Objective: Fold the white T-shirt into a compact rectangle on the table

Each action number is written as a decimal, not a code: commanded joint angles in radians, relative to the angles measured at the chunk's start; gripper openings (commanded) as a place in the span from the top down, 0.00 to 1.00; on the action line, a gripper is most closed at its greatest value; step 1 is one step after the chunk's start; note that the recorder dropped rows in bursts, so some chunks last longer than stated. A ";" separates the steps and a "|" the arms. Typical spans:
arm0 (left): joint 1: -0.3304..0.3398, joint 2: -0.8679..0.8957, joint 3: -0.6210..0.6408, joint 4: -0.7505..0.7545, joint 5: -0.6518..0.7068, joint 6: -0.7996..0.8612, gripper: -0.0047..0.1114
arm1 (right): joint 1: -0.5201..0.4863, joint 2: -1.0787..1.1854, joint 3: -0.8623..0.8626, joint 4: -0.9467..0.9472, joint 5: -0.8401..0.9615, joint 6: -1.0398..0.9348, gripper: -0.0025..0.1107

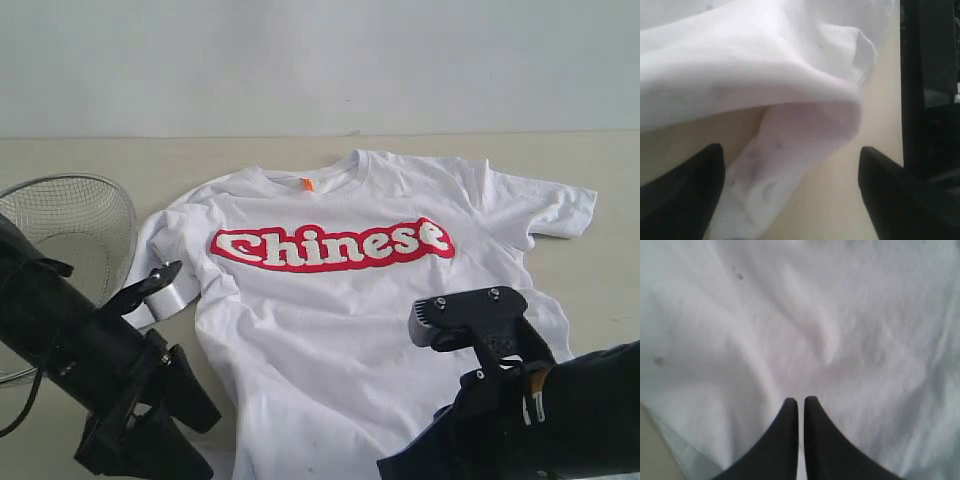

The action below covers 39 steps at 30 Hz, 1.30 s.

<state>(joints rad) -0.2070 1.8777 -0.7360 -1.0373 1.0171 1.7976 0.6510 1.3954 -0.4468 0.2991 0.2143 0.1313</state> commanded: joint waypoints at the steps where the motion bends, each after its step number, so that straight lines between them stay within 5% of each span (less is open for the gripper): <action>1: -0.002 -0.003 0.013 -0.022 0.006 0.183 0.35 | -0.003 0.001 0.006 0.000 -0.007 -0.008 0.98; 18: -0.002 0.088 0.015 -0.023 0.082 0.240 0.37 | -0.003 0.001 0.006 0.000 -0.011 -0.015 0.98; 23: -0.002 0.125 0.015 -0.022 0.078 0.195 0.47 | -0.003 0.001 0.006 0.000 -0.020 -0.015 0.98; 28: -0.002 0.146 0.015 0.073 0.144 -0.178 0.92 | -0.003 0.001 0.006 0.000 -0.030 -0.010 0.98; 39: -0.002 0.146 0.015 0.271 0.204 -0.399 0.92 | -0.003 0.001 0.006 0.000 -0.031 -0.008 0.98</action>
<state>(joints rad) -0.2070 2.0210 -0.7234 -0.8157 1.2047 1.4706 0.6510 1.3954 -0.4468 0.2991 0.1903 0.1313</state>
